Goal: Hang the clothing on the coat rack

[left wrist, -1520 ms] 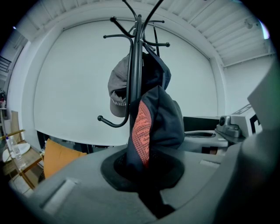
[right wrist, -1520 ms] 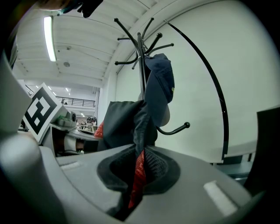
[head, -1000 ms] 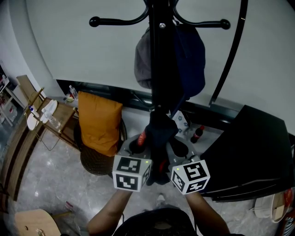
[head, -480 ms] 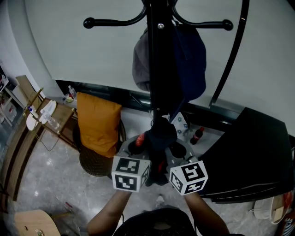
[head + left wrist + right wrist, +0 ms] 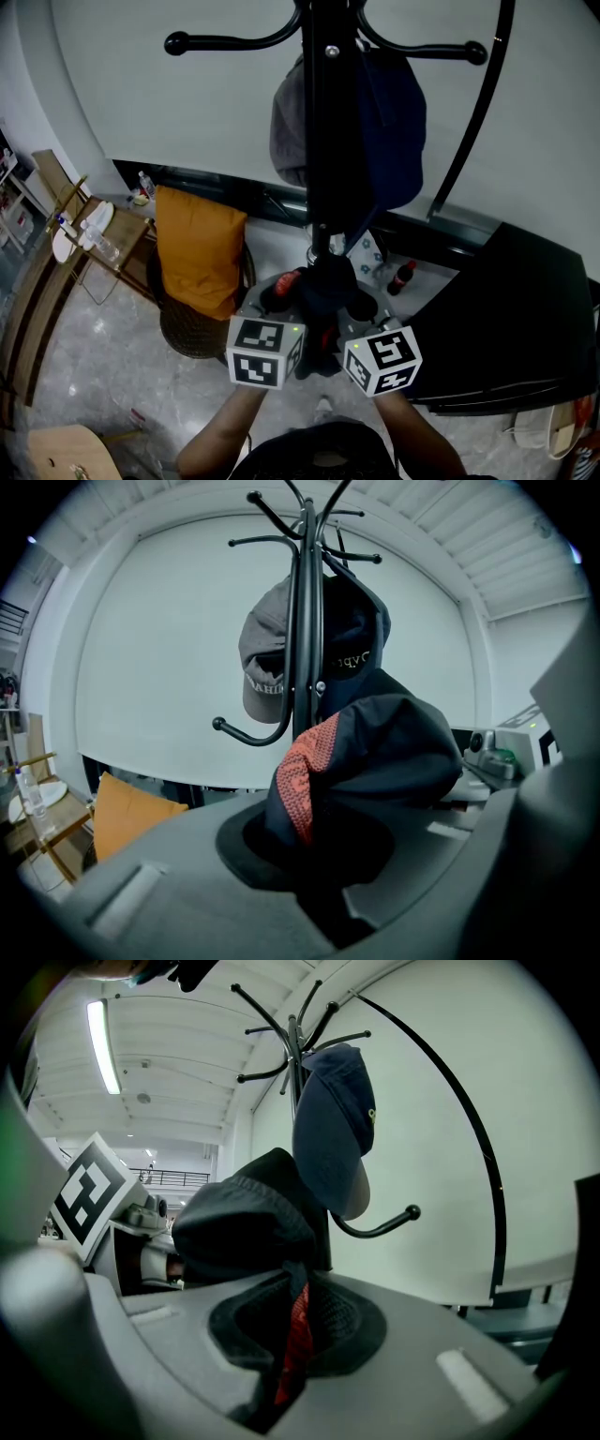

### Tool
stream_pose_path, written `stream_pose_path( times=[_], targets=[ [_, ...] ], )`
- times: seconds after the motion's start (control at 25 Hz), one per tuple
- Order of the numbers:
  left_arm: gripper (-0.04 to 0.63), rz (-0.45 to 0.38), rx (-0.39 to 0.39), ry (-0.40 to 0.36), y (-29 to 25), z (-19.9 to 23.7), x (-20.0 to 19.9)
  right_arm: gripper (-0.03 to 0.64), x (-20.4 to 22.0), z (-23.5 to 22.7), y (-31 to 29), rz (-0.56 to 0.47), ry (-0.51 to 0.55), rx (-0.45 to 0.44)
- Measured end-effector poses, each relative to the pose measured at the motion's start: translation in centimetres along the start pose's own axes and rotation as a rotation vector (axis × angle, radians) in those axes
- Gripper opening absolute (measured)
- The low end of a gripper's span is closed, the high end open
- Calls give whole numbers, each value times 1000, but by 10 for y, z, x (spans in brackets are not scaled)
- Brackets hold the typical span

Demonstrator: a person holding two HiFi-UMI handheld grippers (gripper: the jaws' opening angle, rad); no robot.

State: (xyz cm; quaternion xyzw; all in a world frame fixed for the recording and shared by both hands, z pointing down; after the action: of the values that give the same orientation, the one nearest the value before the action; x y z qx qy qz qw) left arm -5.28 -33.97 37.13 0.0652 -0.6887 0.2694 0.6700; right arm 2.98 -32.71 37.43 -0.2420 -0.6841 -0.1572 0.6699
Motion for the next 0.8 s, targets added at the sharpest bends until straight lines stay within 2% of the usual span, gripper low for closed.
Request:
stream_pose_path(
  times=[0.8],
  targets=[
    [28,12,-14,7,-5,6,7,25,9,-1,-8,26,-4,-15]
  ],
)
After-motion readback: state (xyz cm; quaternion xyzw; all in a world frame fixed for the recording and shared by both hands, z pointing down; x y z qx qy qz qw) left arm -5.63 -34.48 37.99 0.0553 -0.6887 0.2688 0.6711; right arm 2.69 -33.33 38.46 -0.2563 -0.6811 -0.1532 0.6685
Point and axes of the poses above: the fingertips, and each gripper's own axes: y backward along the fingers, z to its left, x out of its underside, the point moved 2 cm from there along y, backward along the fingers, and after that the axes turned 1 degree about y, right-handed, at the moved point
